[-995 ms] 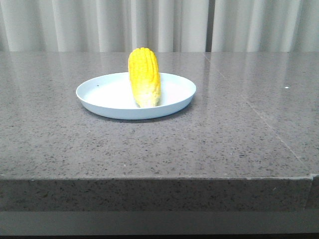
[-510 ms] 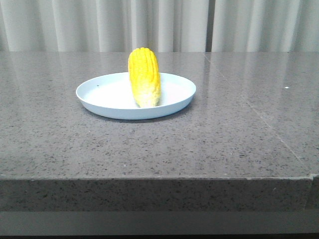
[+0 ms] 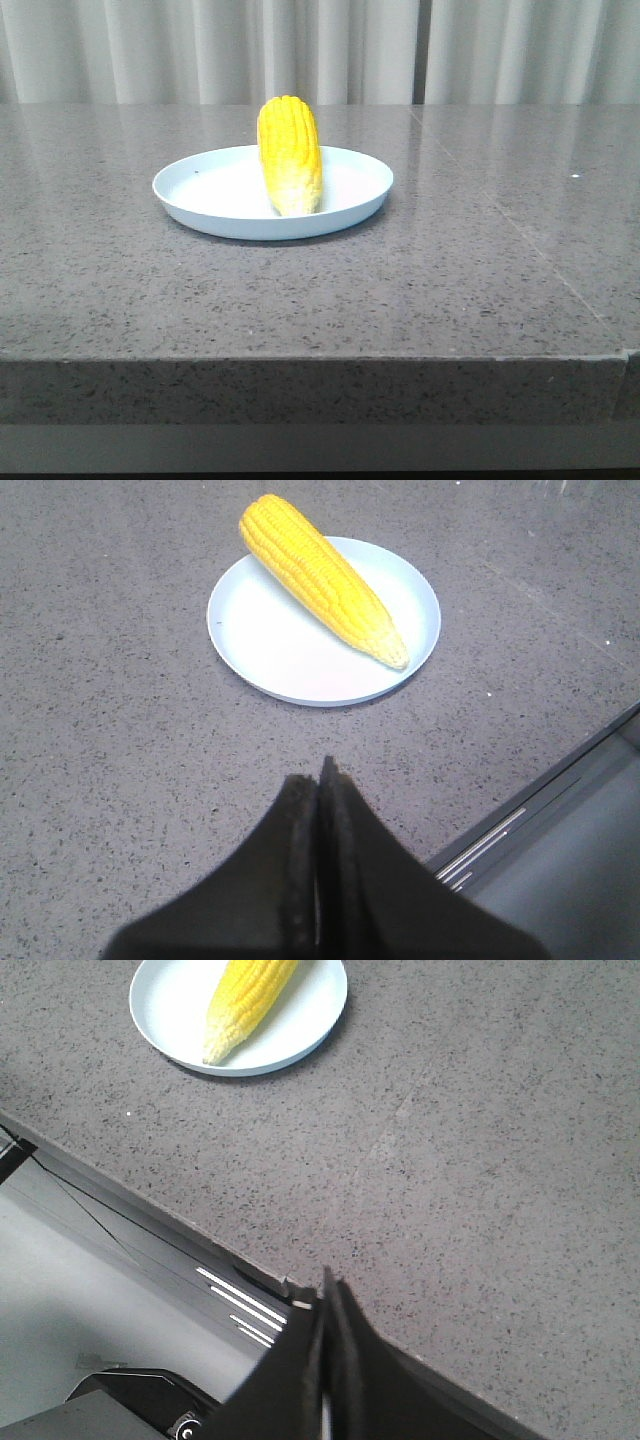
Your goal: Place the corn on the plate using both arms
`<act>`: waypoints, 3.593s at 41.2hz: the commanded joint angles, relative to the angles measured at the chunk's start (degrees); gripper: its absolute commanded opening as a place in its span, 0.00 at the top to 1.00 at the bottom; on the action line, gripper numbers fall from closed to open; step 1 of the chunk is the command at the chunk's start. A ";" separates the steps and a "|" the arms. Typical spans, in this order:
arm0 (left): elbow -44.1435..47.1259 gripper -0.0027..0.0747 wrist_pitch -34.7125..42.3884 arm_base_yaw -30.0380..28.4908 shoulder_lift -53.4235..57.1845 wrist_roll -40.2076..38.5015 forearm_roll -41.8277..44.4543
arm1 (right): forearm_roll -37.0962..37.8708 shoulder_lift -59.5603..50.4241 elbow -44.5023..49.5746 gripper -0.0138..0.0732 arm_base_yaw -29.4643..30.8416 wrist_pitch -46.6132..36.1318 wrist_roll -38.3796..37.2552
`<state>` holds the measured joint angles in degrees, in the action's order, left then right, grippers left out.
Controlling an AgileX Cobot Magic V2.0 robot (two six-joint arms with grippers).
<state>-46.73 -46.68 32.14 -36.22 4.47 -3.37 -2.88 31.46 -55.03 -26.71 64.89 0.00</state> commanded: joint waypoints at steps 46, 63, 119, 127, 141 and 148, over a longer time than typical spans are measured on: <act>44.20 0.99 40.84 -34.16 37.51 -10.01 9.35 | 0.18 0.31 -1.06 0.92 0.30 -3.31 0.00; 48.56 0.99 47.50 -30.29 37.51 -7.16 7.88 | 0.12 0.36 -1.06 0.92 0.30 -3.31 0.00; 48.56 0.99 48.18 -30.29 37.51 -7.12 8.07 | 0.12 0.36 -1.06 0.92 0.30 -3.31 0.00; 48.56 0.99 48.18 -30.29 37.51 -7.12 8.07 | 0.23 -1.73 1.34 0.92 1.78 -5.57 0.00; 48.56 0.99 48.18 -30.29 37.51 -7.12 8.07 | 0.05 -19.49 26.21 0.92 19.91 -36.88 0.00; 48.56 0.99 48.18 -30.29 37.51 -7.12 8.07 | 0.05 -26.15 38.09 0.92 23.36 -49.34 0.00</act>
<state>0.51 -3.46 1.46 0.28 -1.91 4.65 -2.98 7.01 -19.46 -4.66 26.20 0.00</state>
